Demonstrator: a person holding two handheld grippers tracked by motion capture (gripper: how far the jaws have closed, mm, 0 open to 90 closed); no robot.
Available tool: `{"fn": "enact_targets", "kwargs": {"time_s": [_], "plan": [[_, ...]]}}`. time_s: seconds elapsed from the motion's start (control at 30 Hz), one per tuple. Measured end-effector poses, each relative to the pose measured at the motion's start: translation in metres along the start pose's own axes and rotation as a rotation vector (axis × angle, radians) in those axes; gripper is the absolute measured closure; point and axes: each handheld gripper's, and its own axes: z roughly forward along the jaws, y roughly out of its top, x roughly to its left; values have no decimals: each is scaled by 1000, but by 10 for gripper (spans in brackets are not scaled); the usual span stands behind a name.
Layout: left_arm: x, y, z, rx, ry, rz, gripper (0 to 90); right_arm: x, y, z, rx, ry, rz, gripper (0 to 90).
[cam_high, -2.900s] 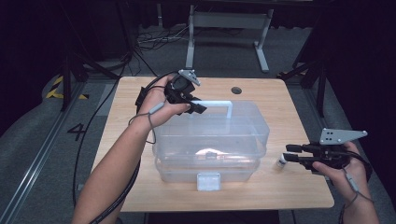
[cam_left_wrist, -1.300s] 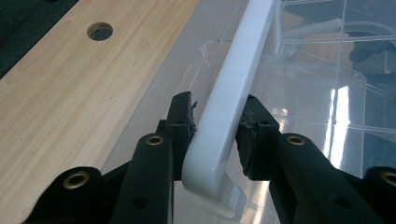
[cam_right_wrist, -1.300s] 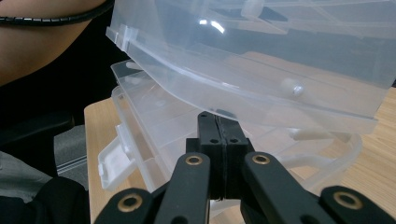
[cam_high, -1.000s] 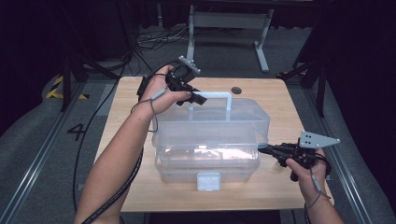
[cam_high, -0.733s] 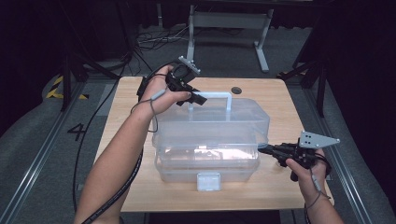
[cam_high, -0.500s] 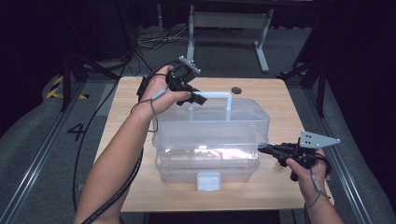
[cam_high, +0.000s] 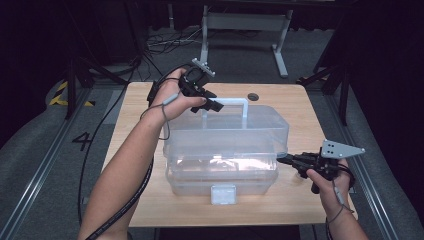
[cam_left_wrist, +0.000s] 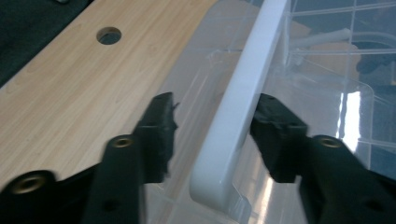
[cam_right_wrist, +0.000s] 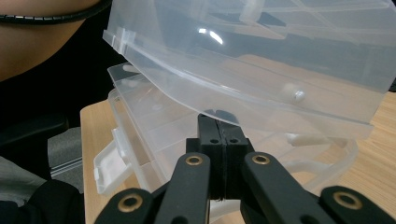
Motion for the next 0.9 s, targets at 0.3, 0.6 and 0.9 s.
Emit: {"fn": "enact_targets", "kwargs": {"time_s": [0.3, 0.6, 0.9], "plan": [[-12, 0, -28, -96, 72, 25, 336, -1, 2, 0, -1, -4, -4, 900], [-31, -22, -70, -176, 107, 33, 429, -3, 6, 0, -9, -4, -4, 900], [-47, -55, -98, -220, 120, 28, 609, -3, 8, 0, -11, -6, -4, 900]]}}
